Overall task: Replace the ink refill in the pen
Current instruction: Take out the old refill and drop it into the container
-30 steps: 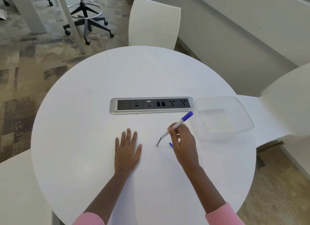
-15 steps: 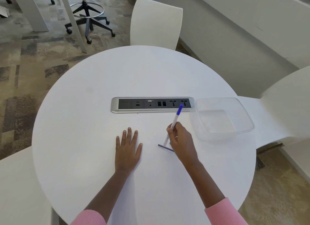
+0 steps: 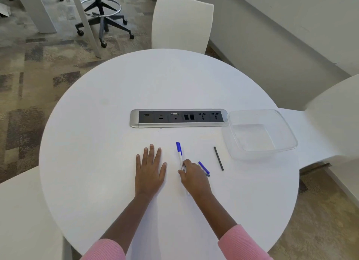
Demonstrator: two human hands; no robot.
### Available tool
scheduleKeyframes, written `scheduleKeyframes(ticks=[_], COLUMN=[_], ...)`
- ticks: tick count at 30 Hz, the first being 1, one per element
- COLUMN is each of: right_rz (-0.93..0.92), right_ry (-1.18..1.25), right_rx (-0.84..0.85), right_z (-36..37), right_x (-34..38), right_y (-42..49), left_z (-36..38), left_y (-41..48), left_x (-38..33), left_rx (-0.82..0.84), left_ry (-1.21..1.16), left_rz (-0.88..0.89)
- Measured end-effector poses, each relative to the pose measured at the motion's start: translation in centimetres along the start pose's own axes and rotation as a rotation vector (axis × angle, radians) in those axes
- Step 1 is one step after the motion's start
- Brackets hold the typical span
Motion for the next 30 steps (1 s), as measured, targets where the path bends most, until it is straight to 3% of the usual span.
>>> scheduleKeyframes(ticks=[10, 18, 30], right_rz=[0.010, -0.035, -0.059], right_ry=[-0.013, -0.148, -0.213], right_rx=[0.028, -0.137, -0.079], right_z=[0.6, -0.7, -0.5], right_x=[0.3, -1.4, -3.2], right_y=[0.0, -0.5, -0.5], left_z=[0.1, -0.2, -1.1], left_y=[0.1, 0.0, -0.2], left_x=[0.1, -0.1, -0.4], left_rx=[0.007, -0.008, 0.037], left_ry=[0.015, 0.005, 0.029], left_rz=[0.001, -0.002, -0.017])
Point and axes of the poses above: each hand's wrist, its own y-axis towards the middle knuckle, its own z-axis out of the palm, x = y × z, the point moved 1 cm from there along y, towards the middle knuckle, and after that the axes turned 10 degrees about -z, right-handed, at the moved point
